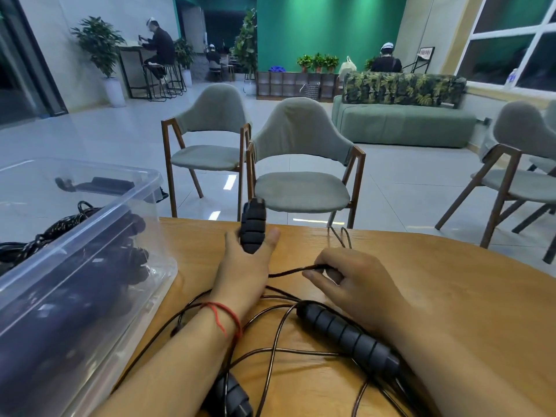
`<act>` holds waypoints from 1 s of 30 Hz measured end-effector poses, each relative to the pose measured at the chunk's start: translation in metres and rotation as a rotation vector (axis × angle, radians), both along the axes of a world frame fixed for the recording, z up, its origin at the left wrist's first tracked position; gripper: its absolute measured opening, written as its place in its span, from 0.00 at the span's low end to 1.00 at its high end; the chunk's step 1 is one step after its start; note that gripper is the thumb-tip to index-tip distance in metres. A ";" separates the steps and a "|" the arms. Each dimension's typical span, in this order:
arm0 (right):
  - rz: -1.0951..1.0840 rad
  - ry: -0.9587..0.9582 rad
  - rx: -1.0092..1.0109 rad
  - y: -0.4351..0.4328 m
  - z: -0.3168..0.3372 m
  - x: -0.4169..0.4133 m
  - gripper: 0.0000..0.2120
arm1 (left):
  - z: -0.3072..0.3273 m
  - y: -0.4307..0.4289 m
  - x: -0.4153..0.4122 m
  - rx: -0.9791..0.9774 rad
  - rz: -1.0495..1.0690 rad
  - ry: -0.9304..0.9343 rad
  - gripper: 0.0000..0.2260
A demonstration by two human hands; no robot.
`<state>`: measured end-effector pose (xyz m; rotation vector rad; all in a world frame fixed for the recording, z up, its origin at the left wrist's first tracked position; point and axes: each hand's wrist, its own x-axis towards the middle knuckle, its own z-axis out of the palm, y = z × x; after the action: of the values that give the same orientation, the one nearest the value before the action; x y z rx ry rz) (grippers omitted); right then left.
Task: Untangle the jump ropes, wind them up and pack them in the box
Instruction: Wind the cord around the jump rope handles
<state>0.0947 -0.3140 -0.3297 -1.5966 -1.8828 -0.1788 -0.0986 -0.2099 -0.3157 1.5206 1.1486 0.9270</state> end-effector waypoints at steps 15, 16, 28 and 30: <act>0.064 0.290 0.274 0.008 -0.009 0.006 0.11 | 0.009 -0.023 0.002 0.297 -0.396 0.564 0.48; 0.083 0.313 0.247 0.008 -0.008 0.004 0.11 | 0.008 -0.023 0.001 0.342 -0.402 0.636 0.49; 0.123 0.759 0.030 0.007 0.014 0.011 0.10 | 0.004 -0.031 -0.006 0.713 -0.454 0.520 0.09; 0.131 0.847 -0.031 0.005 0.012 0.020 0.10 | 0.004 -0.032 -0.006 0.756 -0.506 0.452 0.07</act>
<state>0.1147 -0.3086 -0.3179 -1.2619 -1.3029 0.5116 -0.1045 -0.2414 -0.3112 2.5868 0.6435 0.7042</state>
